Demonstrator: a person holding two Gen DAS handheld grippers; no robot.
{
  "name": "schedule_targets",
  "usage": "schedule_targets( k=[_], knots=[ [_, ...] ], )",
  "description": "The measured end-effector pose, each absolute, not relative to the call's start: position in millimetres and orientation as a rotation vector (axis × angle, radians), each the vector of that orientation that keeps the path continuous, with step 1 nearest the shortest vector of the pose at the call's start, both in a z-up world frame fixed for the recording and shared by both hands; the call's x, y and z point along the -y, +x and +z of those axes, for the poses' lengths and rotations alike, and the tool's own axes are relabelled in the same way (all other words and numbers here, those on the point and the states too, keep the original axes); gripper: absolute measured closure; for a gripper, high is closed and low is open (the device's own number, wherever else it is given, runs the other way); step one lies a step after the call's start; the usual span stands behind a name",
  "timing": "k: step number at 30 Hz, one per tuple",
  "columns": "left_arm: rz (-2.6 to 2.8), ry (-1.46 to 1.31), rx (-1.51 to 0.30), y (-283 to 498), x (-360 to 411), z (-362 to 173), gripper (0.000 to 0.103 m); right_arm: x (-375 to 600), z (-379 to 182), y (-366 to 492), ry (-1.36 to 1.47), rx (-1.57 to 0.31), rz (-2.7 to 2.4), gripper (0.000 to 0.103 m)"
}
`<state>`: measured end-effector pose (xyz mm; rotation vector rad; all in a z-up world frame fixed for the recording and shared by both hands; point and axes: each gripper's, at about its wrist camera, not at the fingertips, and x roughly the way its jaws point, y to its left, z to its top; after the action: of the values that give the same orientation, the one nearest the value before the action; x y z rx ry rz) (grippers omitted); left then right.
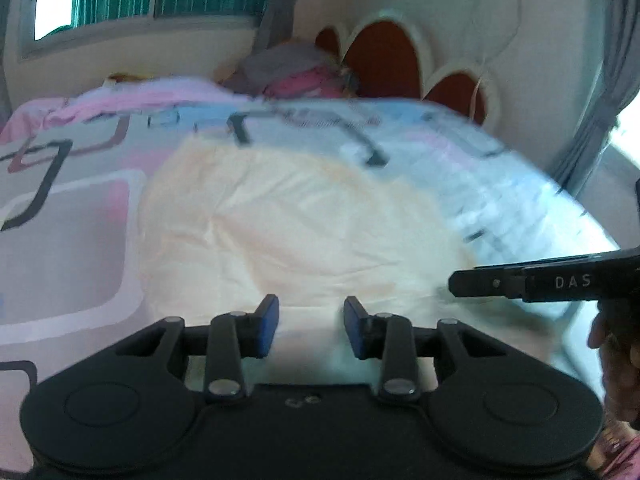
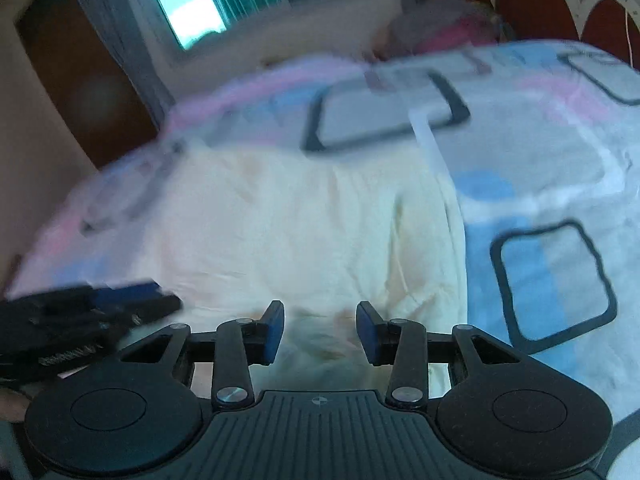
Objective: Fold large clothes
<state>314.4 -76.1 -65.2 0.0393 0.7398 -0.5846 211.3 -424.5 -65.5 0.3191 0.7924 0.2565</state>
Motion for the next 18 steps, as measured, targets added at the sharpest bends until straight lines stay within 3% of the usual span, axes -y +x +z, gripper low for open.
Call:
schedule_targets(
  k=[10,18],
  knots=[
    [-0.599,0.038,-0.790,240,66,-73,0.069,419,-79,156,0.231,-0.885,0.292,0.062],
    [-0.569,0.046,-0.869,240,63,-105,0.069,419,-114,155,0.253,-0.933,0.299,0.062]
  ],
)
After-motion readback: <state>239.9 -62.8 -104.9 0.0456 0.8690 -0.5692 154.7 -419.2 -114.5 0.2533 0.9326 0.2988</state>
